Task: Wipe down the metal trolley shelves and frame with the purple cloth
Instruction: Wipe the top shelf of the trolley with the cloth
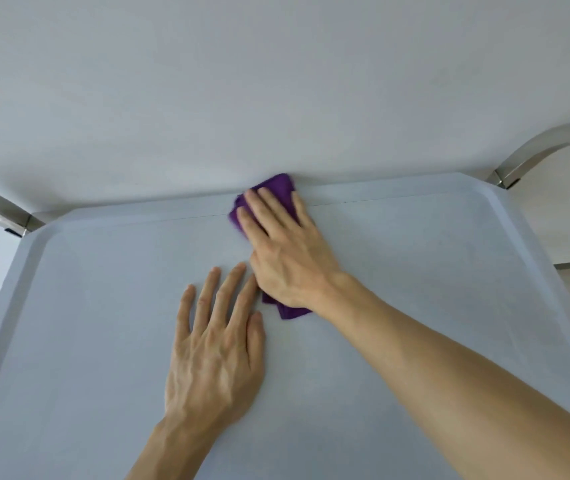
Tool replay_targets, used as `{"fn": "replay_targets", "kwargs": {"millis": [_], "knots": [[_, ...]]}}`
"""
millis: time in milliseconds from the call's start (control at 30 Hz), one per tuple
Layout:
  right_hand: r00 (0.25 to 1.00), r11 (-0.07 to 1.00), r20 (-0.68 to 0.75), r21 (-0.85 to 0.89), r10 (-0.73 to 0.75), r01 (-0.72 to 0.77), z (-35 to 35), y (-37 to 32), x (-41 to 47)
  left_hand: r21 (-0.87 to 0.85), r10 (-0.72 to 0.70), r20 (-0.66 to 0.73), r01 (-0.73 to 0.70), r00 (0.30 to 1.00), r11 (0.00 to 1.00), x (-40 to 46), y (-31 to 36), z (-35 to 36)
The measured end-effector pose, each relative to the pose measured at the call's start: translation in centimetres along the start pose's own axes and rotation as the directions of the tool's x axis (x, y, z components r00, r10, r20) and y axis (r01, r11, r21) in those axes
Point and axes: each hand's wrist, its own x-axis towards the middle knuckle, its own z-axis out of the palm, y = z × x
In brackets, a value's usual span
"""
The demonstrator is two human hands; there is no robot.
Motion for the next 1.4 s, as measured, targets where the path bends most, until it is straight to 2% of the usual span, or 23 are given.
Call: {"fn": "replay_targets", "kwargs": {"millis": [33,100,267,367,433,567,633,733,867,967,1133,1233,1300,1400], "knots": [[0.999,0.999,0.007,0.023,-0.038,0.038,0.0,0.1,0.0,-0.002,-0.004,0.001,0.004,1.0,1.0,0.0,0.0,-0.1],[1.0,0.999,-0.003,0.052,-0.017,0.017,-0.3,1.9,-0.5,-0.005,-0.011,0.003,0.011,1.0,1.0,0.0,0.1,-0.1],[0.976,0.977,-0.05,0.024,0.214,-0.213,-1.4,11.4,-4.7,-0.023,-0.028,-0.003,0.028,1.0,0.999,-0.1,0.1,-0.1],[0.91,0.912,-0.066,0.032,0.41,-0.409,-2.0,16.7,-8.8,-0.022,-0.024,-0.009,0.024,1.0,0.999,-0.2,0.3,-0.1],[0.871,0.874,-0.074,0.046,0.486,-0.483,-2.1,17.9,-10.4,-0.026,-0.019,-0.021,0.018,1.0,1.0,-0.4,0.5,-0.1],[0.867,0.869,-0.068,0.025,0.494,-0.494,-1.8,17.9,-10.3,-0.075,-0.075,-0.074,0.069,0.994,0.995,0.6,2.4,-0.8],[0.863,0.866,-0.069,0.029,0.501,-0.5,-1.7,17.9,-10.4,-0.103,-0.021,-0.081,0.013,0.996,0.995,2.2,4.8,-0.8],[0.865,0.868,-0.076,0.031,0.496,-0.496,-1.6,17.9,-10.5,-0.139,0.121,-0.019,-0.123,0.992,0.983,5.4,9.6,-0.2],[0.861,0.866,-0.091,0.046,0.5,-0.498,-1.4,18.2,-10.5,-0.086,0.159,0.032,-0.155,0.987,0.984,7.8,13.3,2.7],[0.85,0.855,-0.093,0.077,0.518,-0.512,-1.2,18.1,-10.1,0.003,0.16,0.017,-0.16,0.987,0.987,7.4,13.3,4.3],[0.826,0.831,-0.094,0.051,0.556,-0.554,-1.4,16.5,-9.5,-0.005,0.137,0.009,-0.137,0.991,0.991,7.7,13.3,4.5],[0.917,0.922,-0.094,0.069,0.387,-0.382,-1.2,13.8,-11.7,-0.002,0.13,0.006,-0.13,0.991,0.991,7.6,13.5,4.2],[0.952,0.955,-0.081,0.068,0.295,-0.29,-1.2,13.3,-14.2,-0.009,0.131,0.009,-0.131,0.991,0.991,7.7,13.6,4.1],[0.902,0.906,-0.082,0.052,0.423,-0.42,-1.7,15.6,-17.1,-0.012,0.129,0.007,-0.129,0.992,0.992,7.6,13.7,4.0]]}}
